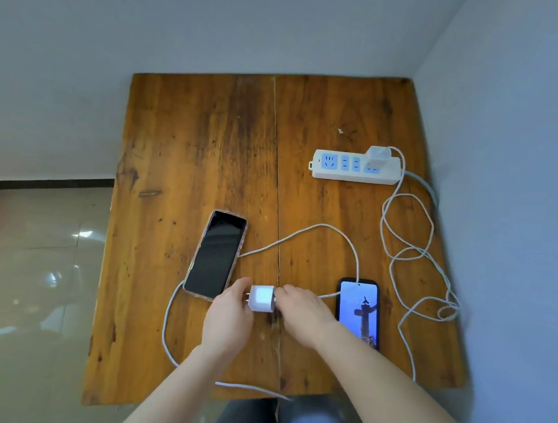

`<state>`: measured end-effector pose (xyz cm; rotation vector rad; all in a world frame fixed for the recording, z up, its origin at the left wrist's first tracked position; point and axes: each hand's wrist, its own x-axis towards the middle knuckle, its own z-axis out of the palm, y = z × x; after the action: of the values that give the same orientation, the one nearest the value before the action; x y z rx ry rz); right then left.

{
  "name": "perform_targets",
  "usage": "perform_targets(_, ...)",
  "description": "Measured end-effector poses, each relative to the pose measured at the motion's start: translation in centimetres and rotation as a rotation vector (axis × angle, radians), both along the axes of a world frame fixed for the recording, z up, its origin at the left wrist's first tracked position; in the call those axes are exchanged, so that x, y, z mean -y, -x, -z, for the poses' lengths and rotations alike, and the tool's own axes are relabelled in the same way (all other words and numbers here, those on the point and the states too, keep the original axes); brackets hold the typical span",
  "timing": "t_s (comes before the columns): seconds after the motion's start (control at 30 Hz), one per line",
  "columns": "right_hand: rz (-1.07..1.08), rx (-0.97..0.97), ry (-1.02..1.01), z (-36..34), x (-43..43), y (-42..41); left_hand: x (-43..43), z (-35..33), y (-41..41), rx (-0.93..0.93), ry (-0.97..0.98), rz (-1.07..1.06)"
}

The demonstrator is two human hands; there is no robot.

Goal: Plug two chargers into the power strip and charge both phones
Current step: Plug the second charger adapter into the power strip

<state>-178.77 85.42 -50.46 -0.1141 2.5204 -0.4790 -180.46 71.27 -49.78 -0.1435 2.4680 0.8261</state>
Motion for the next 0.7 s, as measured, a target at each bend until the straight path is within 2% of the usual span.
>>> perform_targets(0.13,0.323,-0.003,0.085,-2.3,-4.7,3.5,-2.7,-1.1,3.6,-0.083,-0.045,-0.058)
perform_targets(0.2,0.410,-0.038,0.105,-4.0,-7.6,6.3,-4.6,-1.5,5.8,-0.120,-0.048,0.006)
perform_targets(0.33,0.413,-0.131,0.079,-7.2,-12.8,12.6,-9.2,-1.6,10.1,-0.181,-0.006,0.210)
perform_targets(0.47,0.365,-0.241,0.009,-9.0,-16.2,18.5,-13.5,-1.2,13.6,-0.164,0.035,0.352)
perform_targets(0.57,0.332,-0.194,-0.042,-8.6,-17.6,21.1,-15.7,-0.7,15.4,-0.150,0.058,0.427)
perform_targets(0.7,0.270,-0.131,-0.074,-7.7,-18.6,22.5,-16.5,0.0,16.3,-0.102,0.181,0.529)
